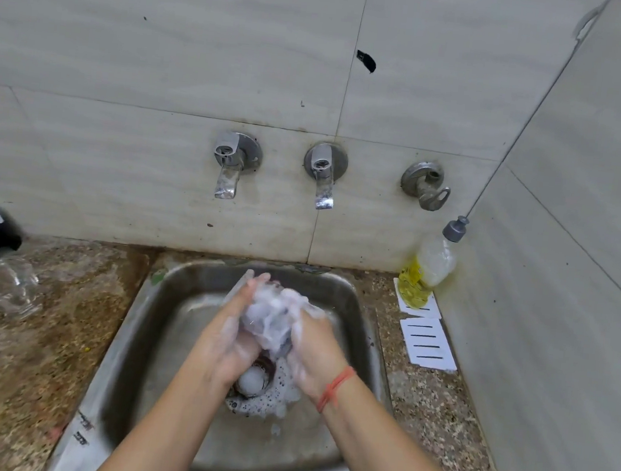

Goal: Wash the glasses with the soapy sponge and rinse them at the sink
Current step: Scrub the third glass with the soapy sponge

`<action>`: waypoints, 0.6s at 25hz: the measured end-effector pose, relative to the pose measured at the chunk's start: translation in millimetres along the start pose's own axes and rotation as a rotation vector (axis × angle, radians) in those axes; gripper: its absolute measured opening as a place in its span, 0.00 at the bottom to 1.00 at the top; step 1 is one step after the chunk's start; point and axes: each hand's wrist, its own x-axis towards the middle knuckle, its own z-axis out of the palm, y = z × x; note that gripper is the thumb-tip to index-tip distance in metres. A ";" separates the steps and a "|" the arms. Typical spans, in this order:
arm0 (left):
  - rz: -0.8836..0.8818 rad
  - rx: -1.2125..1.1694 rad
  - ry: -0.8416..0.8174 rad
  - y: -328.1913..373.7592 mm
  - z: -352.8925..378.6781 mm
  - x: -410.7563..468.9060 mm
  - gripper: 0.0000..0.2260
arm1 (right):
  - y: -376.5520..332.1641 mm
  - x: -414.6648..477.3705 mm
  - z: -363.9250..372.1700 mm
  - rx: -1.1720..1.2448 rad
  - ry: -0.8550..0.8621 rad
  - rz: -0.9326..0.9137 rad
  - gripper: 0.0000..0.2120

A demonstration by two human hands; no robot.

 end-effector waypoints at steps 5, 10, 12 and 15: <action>-0.106 0.038 0.014 -0.7 -3.5 4.3 0.15 | 19.8 -18.3 -3.1 -0.790 0.109 -0.466 0.14; -0.017 0.172 -0.088 7.2 -21.1 -3.7 0.40 | -5.8 -13.3 -4.1 0.391 -0.144 0.214 0.14; -0.006 0.236 -0.059 4.5 -19.5 -0.6 0.35 | -1.0 -11.0 -4.3 0.125 -0.052 0.054 0.14; -0.049 0.147 0.138 -3.6 -3.7 8.4 0.13 | 9.5 -10.8 -5.6 -0.784 0.054 -0.366 0.16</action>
